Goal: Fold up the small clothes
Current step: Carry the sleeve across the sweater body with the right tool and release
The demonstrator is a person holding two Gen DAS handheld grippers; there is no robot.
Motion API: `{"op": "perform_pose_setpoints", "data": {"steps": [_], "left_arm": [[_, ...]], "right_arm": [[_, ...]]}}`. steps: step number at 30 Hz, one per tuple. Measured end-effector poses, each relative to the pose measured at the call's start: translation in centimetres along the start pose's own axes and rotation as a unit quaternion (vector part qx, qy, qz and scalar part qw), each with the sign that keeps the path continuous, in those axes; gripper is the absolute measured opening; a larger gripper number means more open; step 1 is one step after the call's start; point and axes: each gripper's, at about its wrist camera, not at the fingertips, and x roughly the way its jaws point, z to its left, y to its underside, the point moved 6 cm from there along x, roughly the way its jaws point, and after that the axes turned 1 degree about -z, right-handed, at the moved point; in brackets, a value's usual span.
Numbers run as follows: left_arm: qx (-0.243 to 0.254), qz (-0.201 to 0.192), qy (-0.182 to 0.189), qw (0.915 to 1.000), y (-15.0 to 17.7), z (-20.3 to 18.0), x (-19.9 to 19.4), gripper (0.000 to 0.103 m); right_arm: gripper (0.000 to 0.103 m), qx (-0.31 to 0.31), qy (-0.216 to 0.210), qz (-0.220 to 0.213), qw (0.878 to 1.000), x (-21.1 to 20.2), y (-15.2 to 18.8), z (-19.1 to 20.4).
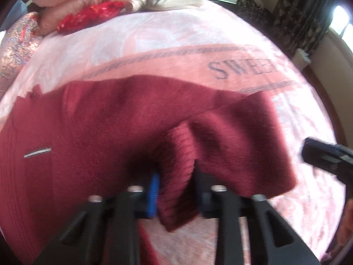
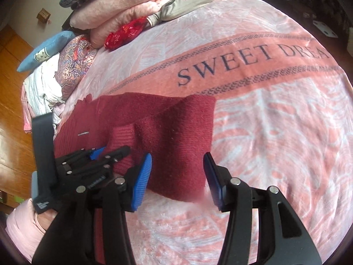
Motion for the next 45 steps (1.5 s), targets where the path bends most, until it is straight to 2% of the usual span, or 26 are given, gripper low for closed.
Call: {"op": "perform_pose_setpoints", "data": {"steps": [4, 8, 11, 18, 21, 25, 34, 38, 39, 41, 42, 43, 44, 45], "left_arm": [[-0.001, -0.031, 0.016, 0.9994, -0.7, -0.2, -1.8, 0.014], [-0.006, -0.078, 0.021, 0.9967, -1.6, 2.1, -5.1, 0.014], [-0.019, -0.099, 0.009, 0.9948, -1.8, 5.8, -7.7, 0.014], [-0.060, -0.121, -0.070, 0.9883, -0.9, 18.7, -11.9, 0.014], [-0.087, -0.118, -0.093, 0.9848, 0.2, 24.1, -12.6, 0.014], [-0.125, -0.114, -0.105, 0.9799, 1.9, 30.0, -12.7, 0.014], [-0.187, -0.086, -0.082, 0.9752, 6.0, 36.9, -11.1, 0.014], [-0.199, -0.090, -0.090, 0.9717, 7.0, 39.9, -11.7, 0.015], [-0.195, -0.084, -0.089, 0.9731, 7.2, 40.3, -11.5, 0.016], [-0.191, -0.059, -0.083, 0.9762, 7.8, 41.0, -10.4, 0.025], [-0.198, -0.052, -0.081, 0.9754, 8.2, 41.6, -9.9, 0.029], [-0.212, -0.045, -0.078, 0.9732, 8.7, 42.4, -9.5, 0.039], [-0.225, -0.041, -0.079, 0.9702, 9.2, 43.2, -9.5, 0.044], [-0.233, -0.040, -0.082, 0.9681, 9.5, 43.8, -9.7, 0.044]], "right_arm": [[0.049, 0.012, -0.008, 0.001, 1.000, 0.0, 0.5, -0.2], [0.049, 0.011, -0.015, -0.002, 1.000, -0.1, 0.5, 0.4], [0.049, 0.010, -0.026, 0.001, 1.000, 0.3, 0.3, 1.5], [0.049, -0.025, -0.042, 0.023, 0.999, 2.8, 0.1, 6.7], [0.049, -0.040, -0.051, 0.036, 0.997, 4.3, -0.1, 9.3], [0.049, -0.061, -0.059, 0.058, 0.995, 6.7, -0.1, 13.1], [0.051, -0.051, -0.069, 0.105, 0.991, 11.7, -0.1, 17.8], [0.051, -0.062, -0.051, 0.111, 0.991, 12.7, 0.1, 18.5], [0.051, -0.064, -0.036, 0.114, 0.991, 13.2, 0.2, 18.5], [0.048, -0.077, 0.009, 0.127, 0.989, 14.3, 0.7, 17.9], [0.046, -0.080, 0.017, 0.130, 0.988, 14.6, 0.9, 17.8], [0.046, -0.083, 0.021, 0.125, 0.988, 14.6, 1.1, 17.8], [0.046, -0.087, 0.023, 0.123, 0.988, 14.4, 1.2, 17.8], [0.045, -0.095, 0.028, 0.123, 0.988, 14.1, 1.2, 18.0]]}}
